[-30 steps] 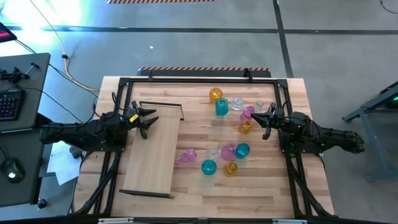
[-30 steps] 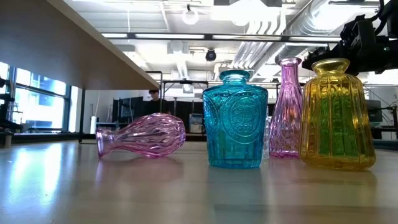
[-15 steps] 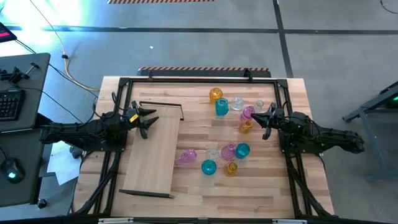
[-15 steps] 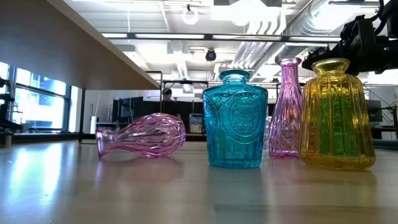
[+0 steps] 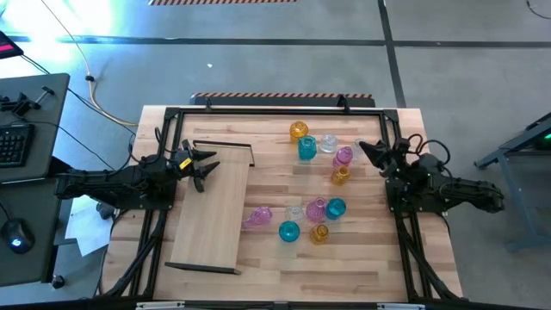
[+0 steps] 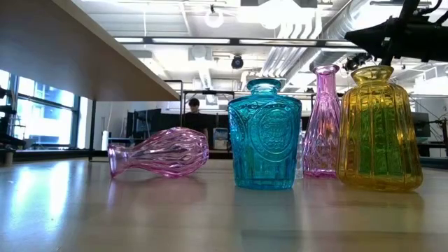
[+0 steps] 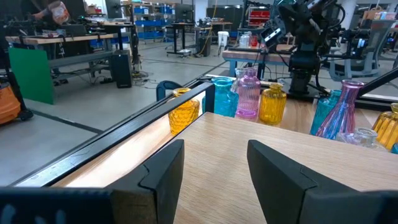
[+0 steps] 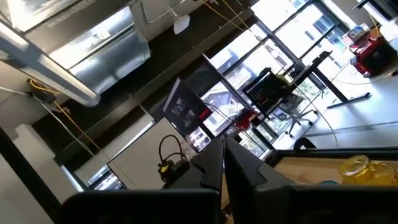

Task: Sort vases onto shelf
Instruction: Put the center violet flower vase on the shelf

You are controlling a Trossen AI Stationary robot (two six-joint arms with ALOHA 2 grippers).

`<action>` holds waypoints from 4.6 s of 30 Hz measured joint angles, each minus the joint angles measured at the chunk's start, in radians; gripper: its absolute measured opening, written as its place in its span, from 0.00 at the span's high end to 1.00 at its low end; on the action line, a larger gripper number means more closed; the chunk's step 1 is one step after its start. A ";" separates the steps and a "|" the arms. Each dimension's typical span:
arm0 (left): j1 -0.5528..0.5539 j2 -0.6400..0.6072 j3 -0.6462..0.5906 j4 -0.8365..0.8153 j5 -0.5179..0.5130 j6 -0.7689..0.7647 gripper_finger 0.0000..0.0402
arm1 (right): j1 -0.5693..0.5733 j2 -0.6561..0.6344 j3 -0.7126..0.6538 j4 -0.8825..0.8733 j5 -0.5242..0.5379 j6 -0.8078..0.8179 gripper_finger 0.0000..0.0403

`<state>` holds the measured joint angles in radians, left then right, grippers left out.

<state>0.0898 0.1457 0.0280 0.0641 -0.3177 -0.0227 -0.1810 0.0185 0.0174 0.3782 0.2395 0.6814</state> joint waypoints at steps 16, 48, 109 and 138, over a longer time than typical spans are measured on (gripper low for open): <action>0.000 0.000 0.000 0.000 0.000 0.000 0.58 | 0.000 0.000 0.001 0.339 0.033 -0.103 1.00; 0.000 0.000 0.000 0.000 0.000 0.000 0.58 | 0.000 0.182 0.398 -0.546 0.056 -0.234 1.00; 0.002 0.000 0.000 -0.014 -0.025 0.000 0.58 | 0.097 1.220 1.315 -0.607 -0.356 -0.381 1.00; 0.002 0.000 0.000 0.162 0.023 -0.512 0.58 | 0.215 1.832 1.945 -0.999 -0.415 -0.344 1.00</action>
<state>0.0921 0.1459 0.0277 0.2263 -0.2949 -0.5346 0.0345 1.8503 1.9622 -0.6204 -0.1760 0.3378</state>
